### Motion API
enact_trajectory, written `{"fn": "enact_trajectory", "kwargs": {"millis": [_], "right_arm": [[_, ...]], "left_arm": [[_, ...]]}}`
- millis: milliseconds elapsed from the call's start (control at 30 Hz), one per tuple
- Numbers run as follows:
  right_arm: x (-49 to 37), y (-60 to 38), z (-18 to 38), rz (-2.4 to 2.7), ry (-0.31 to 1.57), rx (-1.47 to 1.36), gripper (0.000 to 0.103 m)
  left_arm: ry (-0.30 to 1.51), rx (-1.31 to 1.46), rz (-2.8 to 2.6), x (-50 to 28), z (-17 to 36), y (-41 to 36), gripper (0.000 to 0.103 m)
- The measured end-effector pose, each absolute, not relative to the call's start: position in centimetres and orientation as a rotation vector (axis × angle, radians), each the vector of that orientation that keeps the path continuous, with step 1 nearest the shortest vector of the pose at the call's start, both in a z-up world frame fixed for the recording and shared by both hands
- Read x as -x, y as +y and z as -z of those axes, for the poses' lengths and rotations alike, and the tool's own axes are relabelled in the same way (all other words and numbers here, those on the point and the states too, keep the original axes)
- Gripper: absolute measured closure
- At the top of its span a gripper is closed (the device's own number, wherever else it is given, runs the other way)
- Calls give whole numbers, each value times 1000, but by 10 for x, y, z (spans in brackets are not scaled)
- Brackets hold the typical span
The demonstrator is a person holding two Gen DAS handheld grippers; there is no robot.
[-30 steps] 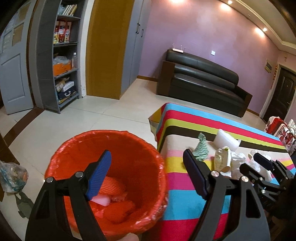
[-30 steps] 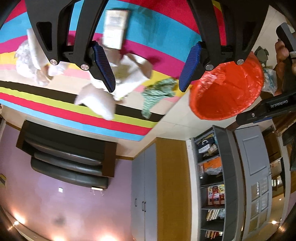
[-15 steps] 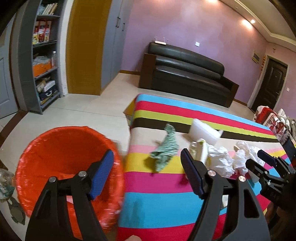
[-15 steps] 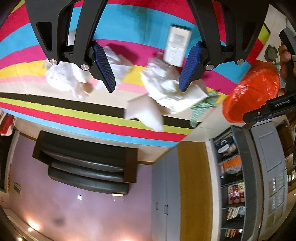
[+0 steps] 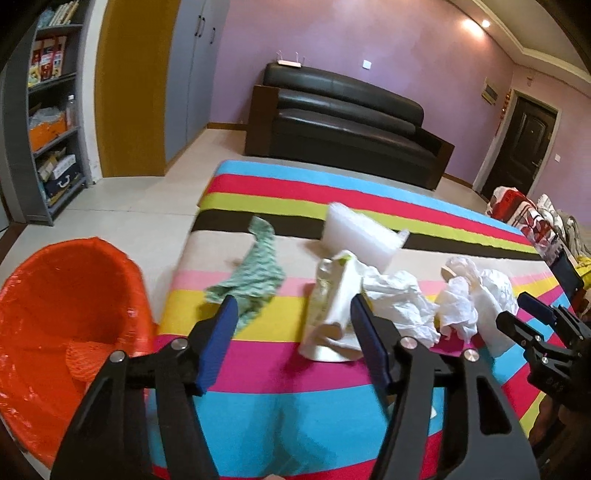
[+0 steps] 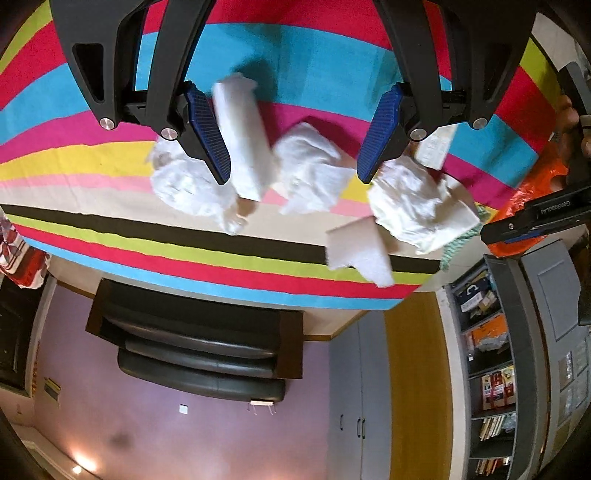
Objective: Collect trash
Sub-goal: 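Move both open tools back over the table toward the white cup and tissues, then grasp the white paper cup with the left tool while the right tool grasps a white rolled tissue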
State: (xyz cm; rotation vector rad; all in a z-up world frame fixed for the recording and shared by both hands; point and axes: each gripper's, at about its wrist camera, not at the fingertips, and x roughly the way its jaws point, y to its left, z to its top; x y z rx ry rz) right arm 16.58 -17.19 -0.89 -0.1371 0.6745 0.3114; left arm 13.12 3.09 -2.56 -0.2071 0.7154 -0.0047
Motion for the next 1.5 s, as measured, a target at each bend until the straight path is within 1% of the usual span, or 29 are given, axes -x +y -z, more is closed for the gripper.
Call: {"fn": "enact_trajectory", "kwargs": {"millis": [100,233,300,333,400,467,567,767,833,867,967,1000,1100,1500], "right_arm": [[-169,-181,13,-302,688,137,36],[-173,-192,19,-287,710,136,38],[-173,-197,23,-283,723,138,43],[-174,-199,25,-280,732,140,44],[-175,-201,28,-278,747,144,49],[-176,-202,32,-275,764,150,51],[-179,-202,36,-273,787,152,54],[-183,-199,44,-271,823,162,54],[-184,-197,46,-273,832,168,59],[-185,-196,47,-275,835,170,65],[-186,-193,47,-283,843,166,75],[-186,-192,47,-285,843,168,77],[-184,-192,46,-281,837,166,78],[-173,-192,16,-289,757,126,78]], "left_arm": [[734,198,17,-137,32,22,46],[751,193,25,-143,39,15,51],[756,192,26,-145,41,12,51],[760,191,27,-147,42,11,53],[771,186,30,-149,44,9,56],[780,182,32,-151,47,7,58],[792,174,39,-154,50,2,65],[804,161,51,-156,52,-2,77],[803,163,52,-156,52,-1,79],[803,162,52,-155,52,-1,81],[799,162,50,-154,50,0,82],[797,164,49,-153,50,1,82],[790,165,45,-153,48,4,83],[741,160,31,-146,34,7,83]]}}
